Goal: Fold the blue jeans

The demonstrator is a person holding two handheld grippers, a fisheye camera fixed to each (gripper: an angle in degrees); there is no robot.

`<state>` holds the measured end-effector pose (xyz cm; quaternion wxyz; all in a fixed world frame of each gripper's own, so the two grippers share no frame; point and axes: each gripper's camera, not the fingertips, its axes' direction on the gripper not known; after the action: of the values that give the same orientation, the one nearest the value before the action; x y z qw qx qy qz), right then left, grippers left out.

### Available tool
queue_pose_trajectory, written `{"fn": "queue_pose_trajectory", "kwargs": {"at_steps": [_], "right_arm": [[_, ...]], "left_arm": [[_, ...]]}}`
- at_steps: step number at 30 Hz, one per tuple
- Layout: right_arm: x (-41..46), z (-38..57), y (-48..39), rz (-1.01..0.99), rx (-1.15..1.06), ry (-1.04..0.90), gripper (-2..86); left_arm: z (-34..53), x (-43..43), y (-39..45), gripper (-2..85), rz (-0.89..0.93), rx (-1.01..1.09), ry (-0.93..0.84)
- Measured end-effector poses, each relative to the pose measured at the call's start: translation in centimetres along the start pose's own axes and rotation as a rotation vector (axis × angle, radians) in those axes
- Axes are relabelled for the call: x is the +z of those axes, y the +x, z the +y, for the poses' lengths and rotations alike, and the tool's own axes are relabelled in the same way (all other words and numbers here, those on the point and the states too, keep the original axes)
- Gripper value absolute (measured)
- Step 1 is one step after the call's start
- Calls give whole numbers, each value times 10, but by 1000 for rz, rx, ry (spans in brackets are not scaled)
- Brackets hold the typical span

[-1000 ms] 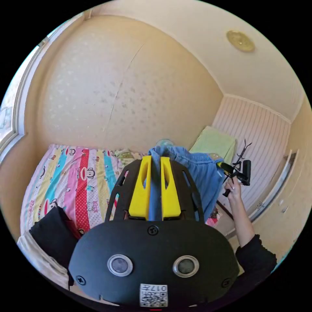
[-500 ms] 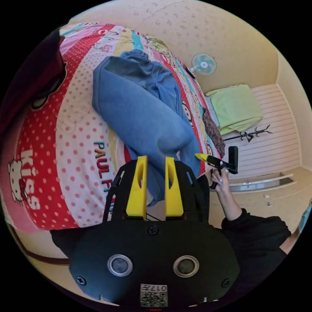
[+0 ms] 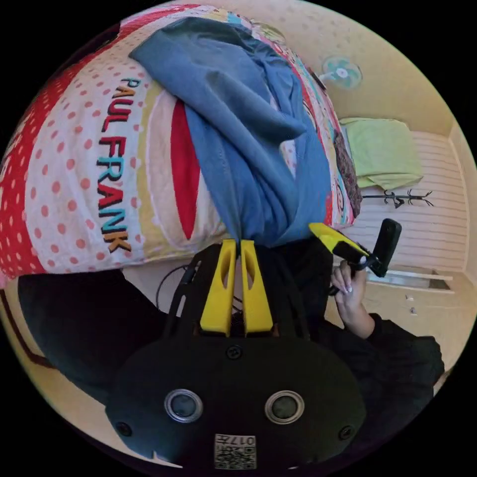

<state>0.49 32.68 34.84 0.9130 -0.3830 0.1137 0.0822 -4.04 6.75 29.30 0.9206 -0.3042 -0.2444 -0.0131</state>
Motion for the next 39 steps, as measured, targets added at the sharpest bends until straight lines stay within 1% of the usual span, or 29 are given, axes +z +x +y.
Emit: {"fn": "queue_pose_trajectory", "kwargs": {"at_steps": [1,3,4,5,6,8,10,12,15,16,17,18,19,20,23,25,27,30,33,35,37,39], "right_arm": [[-9,2,0,32,-10,14,112],[-19,8,2,58,-10,19,112],[-23,13,3,69,-6,8,114],[-24,19,5,91,-2,-4,116],[-24,22,6,105,-1,-6,117],[-16,31,14,130,12,-24,122],[-3,32,24,92,33,-68,125],[10,30,32,75,47,-109,128],[36,31,40,193,2,-183,122],[40,36,42,277,-25,-185,100],[38,42,47,319,-52,-176,73],[36,44,52,299,-55,-179,56],[30,47,65,226,-15,-182,35],[21,49,81,108,48,-188,26],[-5,63,110,-114,122,-159,16],[-20,75,114,-119,121,-140,13],[-33,87,114,-101,112,-122,11],[-52,105,114,-86,102,-105,9],[-78,119,116,-72,98,-90,8],[-100,126,124,-125,106,-58,8],[-112,128,133,-179,126,-44,7],[-120,130,141,-208,129,-31,7]], "left_arm": [[4,-1,3,-4,-13,1,-36],[28,-8,15,-6,-183,-30,-151],[35,-10,17,-6,-235,-51,-168],[48,-15,17,-5,-353,-109,-187],[61,-22,16,-3,-461,-168,-178],[78,-33,12,3,-535,-245,-122],[91,-41,7,20,-453,-280,-34],[103,-45,3,47,-301,-267,72],[106,-43,8,57,-213,-214,137],[105,-41,10,57,-209,-199,142],[100,-37,16,59,-202,-159,144],[93,-31,24,62,-191,-111,139],[89,-27,28,64,-184,-84,135],[80,-18,37,68,-162,-27,125],[55,7,60,83,-104,121,78],[40,24,72,93,-115,209,66],[22,46,76,96,-195,279,91],[4,69,70,105,-274,298,148],[-12,87,64,123,-207,349,145],[-18,98,63,122,-153,398,132],[-22,109,62,108,-118,413,118],[-20,114,62,61,-108,408,108]]}}
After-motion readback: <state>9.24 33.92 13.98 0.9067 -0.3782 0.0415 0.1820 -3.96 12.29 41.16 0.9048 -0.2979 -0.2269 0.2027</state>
